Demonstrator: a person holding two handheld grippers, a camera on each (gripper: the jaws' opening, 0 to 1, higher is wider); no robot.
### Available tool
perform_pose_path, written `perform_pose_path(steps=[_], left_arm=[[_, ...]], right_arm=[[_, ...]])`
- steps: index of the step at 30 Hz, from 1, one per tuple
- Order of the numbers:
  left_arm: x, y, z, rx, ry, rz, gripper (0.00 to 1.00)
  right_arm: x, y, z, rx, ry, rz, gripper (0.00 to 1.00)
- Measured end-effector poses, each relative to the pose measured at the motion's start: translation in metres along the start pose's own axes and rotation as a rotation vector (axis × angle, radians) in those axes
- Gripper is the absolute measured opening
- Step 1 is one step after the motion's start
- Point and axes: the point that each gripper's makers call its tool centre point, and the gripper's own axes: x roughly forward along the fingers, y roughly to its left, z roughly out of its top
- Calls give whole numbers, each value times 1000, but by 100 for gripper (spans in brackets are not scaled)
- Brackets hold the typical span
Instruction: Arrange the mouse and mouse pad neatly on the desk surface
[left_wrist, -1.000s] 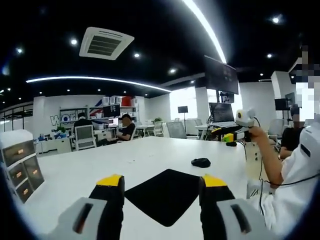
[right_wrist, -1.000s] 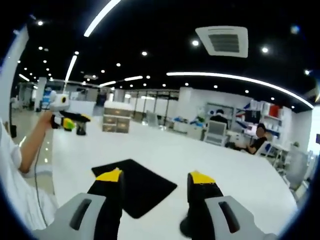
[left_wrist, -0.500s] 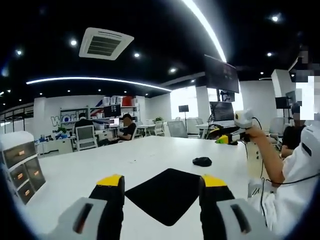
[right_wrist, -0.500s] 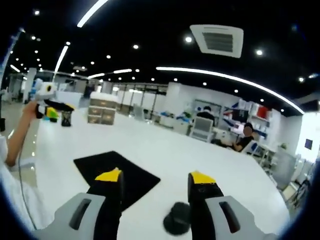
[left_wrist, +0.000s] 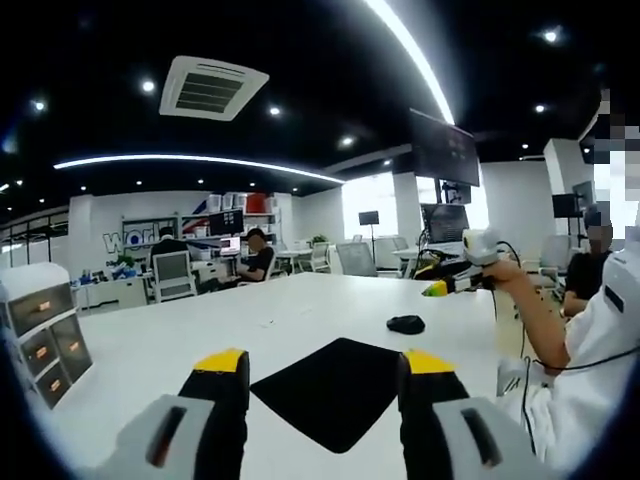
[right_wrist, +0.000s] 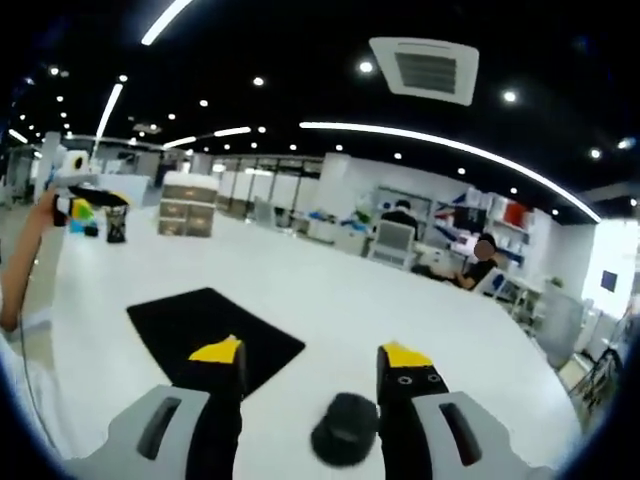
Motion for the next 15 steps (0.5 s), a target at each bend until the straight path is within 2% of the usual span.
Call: perform_pose_path(steps=[4,15], left_arm=[[1,0,-1,2,5,-2,60],[0,5,-1,3,4,9,60]], right_arm=[[2,-6,-9,-10,26,-25,52],[14,-12,-34,11,80,-32,52]])
